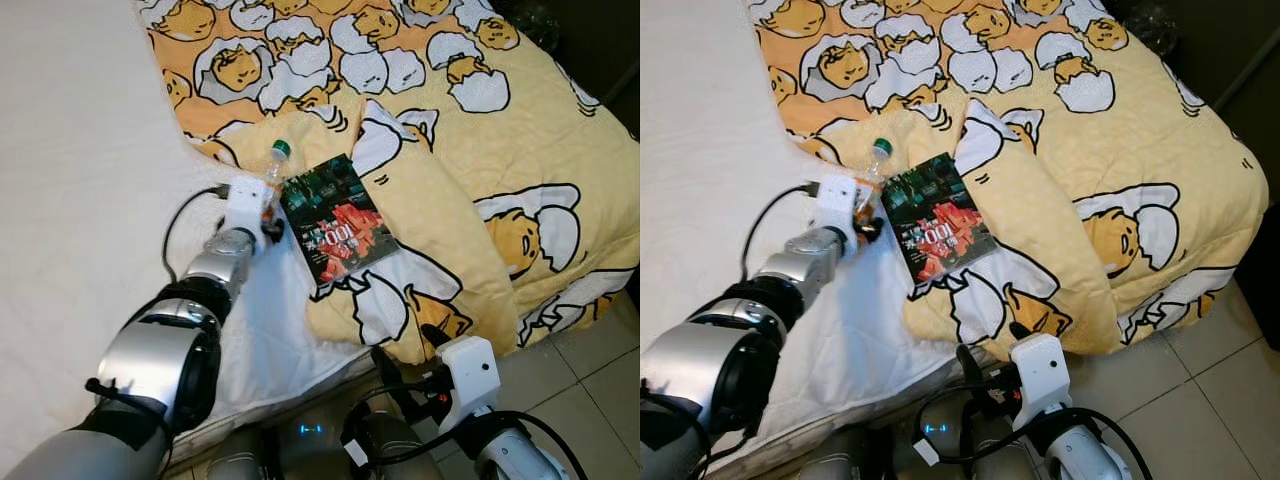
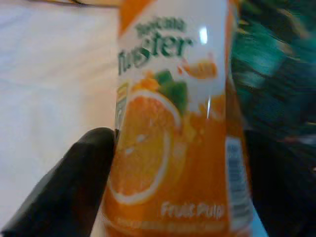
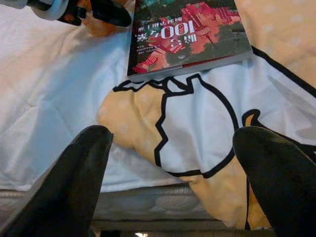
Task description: Clean up the room
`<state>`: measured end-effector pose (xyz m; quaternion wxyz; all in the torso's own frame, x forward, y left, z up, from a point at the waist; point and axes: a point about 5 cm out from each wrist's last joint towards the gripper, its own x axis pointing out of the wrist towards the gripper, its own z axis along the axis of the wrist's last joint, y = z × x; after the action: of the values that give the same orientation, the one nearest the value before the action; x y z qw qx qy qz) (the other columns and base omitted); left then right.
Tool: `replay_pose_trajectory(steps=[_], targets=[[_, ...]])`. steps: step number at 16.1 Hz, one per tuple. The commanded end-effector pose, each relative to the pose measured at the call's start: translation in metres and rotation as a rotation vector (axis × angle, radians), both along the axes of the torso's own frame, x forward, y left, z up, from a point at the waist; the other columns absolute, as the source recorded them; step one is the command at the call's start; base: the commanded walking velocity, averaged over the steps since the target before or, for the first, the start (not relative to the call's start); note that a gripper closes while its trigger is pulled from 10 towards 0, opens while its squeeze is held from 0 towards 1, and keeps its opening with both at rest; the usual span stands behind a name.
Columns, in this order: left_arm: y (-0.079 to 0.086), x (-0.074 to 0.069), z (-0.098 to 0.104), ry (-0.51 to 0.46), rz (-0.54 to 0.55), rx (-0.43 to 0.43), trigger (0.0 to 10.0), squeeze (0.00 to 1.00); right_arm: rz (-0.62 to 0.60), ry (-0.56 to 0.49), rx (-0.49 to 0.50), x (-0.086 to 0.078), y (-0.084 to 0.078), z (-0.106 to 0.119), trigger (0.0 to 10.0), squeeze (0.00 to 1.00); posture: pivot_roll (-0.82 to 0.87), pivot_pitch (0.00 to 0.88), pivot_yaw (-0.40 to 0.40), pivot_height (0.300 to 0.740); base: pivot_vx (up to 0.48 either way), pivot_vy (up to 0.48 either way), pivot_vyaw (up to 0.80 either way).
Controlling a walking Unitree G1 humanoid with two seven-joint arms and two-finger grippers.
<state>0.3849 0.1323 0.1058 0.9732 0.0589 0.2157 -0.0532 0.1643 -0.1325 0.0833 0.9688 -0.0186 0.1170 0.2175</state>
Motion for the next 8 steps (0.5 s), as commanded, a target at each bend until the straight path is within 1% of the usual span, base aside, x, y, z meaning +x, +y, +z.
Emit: replay_pose_trajectory(steps=[1,3,5,8], targets=[[-0.0019,-0.0026,-0.0051,0.028,-0.026,0.009,0.0,0.00,-0.012,0.008,0.015,-0.0018,-0.0009,0.0022,10.0,0.00,-0.29,0.260,0.008,0.740,0.000,0.000,0.00],[-0.0031,-0.0028,-0.0054,0.024,-0.035,0.011,0.0,0.00,-0.017,0.010,0.020,-0.0011,-0.0008,0.0024,10.0,0.00,-0.29,0.256,0.008,0.740,0.000,0.000,0.00],[-0.0038,-0.0014,-0.0024,0.011,-0.040,-0.014,0.0,0.00,-0.012,0.009,0.031,-0.0001,0.0030,0.0030,10.0,0.00,-0.29,0.251,0.010,0.740,0.000,0.000,0.00],[-0.0038,0.0004,0.0014,-0.008,-0.040,-0.028,0.0,0.00,-0.015,0.012,0.036,0.0008,0.0037,0.0023,10.0,0.00,-0.28,0.249,0.011,0.740,0.000,0.000,0.00]])
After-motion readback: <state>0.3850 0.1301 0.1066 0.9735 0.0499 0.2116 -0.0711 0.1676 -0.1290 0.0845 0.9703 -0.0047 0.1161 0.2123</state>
